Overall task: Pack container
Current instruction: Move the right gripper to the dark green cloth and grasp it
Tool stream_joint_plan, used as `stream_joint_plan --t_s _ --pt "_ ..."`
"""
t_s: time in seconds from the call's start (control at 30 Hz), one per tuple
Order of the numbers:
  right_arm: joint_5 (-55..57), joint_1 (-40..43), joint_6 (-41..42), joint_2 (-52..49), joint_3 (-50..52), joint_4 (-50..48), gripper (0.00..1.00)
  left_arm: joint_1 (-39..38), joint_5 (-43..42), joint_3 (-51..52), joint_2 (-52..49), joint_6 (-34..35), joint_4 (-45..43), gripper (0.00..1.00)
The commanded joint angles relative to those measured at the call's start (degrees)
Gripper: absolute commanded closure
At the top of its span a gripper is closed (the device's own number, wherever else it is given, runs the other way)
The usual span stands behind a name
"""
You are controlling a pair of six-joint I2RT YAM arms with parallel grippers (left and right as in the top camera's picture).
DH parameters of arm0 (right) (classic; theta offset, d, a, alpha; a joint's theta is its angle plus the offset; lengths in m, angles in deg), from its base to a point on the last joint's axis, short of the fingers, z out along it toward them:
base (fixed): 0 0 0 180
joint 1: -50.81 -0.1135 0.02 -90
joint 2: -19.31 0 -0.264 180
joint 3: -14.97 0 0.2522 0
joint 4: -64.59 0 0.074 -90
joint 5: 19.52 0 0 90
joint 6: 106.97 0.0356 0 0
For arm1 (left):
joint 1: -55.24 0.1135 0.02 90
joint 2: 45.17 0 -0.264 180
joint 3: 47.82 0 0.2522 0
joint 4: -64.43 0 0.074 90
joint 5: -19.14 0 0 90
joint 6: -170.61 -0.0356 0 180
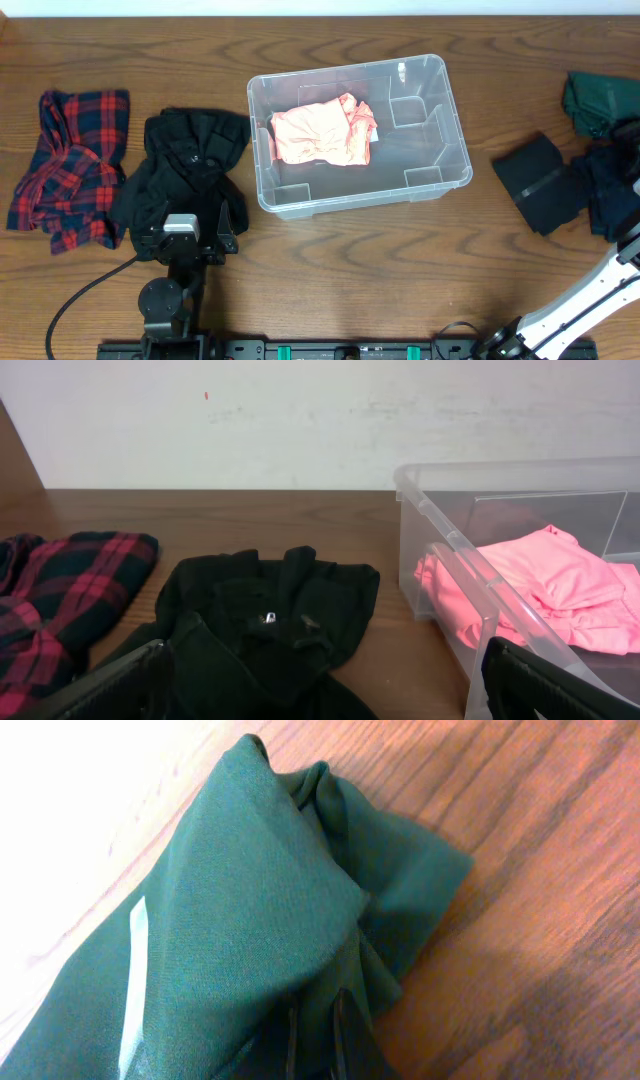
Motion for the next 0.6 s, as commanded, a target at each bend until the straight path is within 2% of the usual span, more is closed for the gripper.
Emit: stream_joint_plan --t_s 0.0,0.57 --pt "-2.29 -0.7 0.15 2.95 0.04 3.17 0.99 0.2 -0.85 0.98 0.22 0.11 1.95 0.02" --pt "-7.5 -4.2 -1.53 27.78 0.02 17.9 0.99 0.2 -0.85 0.98 0.22 0.11 1.97 0.02"
